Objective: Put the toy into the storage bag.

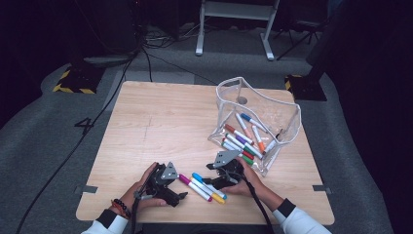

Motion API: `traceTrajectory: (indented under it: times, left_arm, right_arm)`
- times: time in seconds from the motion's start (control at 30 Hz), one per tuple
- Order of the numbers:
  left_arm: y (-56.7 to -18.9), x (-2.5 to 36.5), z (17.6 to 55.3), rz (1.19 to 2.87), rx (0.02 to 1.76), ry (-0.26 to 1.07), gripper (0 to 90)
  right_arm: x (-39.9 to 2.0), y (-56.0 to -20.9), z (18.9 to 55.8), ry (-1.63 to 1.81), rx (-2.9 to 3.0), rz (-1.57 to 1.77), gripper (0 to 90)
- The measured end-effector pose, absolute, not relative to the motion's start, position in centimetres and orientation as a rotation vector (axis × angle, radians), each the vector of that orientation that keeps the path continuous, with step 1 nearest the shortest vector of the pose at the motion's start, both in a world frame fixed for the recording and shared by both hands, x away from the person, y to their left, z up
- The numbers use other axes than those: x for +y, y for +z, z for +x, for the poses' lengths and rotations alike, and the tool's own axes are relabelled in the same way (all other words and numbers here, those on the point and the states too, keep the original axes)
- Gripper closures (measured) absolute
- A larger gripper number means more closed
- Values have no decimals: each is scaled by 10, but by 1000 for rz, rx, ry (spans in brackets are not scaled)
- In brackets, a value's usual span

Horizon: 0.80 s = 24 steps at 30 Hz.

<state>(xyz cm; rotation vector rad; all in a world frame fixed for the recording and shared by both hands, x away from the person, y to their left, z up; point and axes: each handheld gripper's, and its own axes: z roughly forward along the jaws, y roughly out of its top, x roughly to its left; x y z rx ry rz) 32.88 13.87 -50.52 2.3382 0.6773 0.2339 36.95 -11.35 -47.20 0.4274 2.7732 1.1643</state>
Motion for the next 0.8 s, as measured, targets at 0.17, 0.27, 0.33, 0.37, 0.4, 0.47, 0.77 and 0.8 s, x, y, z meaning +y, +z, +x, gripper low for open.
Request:
traceTrajectory:
  times: [0.17, 0.27, 0.33, 0.37, 0.4, 0.47, 0.77, 0.8]
  left_arm:
    - [-505, 139, 329, 2338, 677, 234, 3]
    - [-505, 139, 329, 2338, 678, 235, 4]
    - [-505, 139, 329, 2338, 677, 234, 5]
    - [-505, 139, 329, 2339, 677, 234, 4]
    - [-505, 139, 329, 2338, 677, 234, 4]
    - [-505, 139, 329, 2339, 676, 235, 4]
    - [-505, 139, 329, 2338, 676, 234, 4]
    - [-505, 139, 328, 2337, 675, 234, 5]
  right_arm:
    - [-108, -482, 372, 1141, 2791, 441, 446]
    - [-106, -487, 375, 1117, 2794, 448, 469]
    - [-107, -490, 378, 1079, 2784, 466, 513]
    - [-108, -492, 379, 1075, 2780, 476, 529]
    - [-110, -493, 380, 1094, 2774, 487, 563]
    - [-113, -492, 382, 1085, 2759, 506, 658]
    - [-120, -487, 381, 1071, 2747, 533, 746]
    - [-122, -483, 380, 1082, 2739, 534, 747]
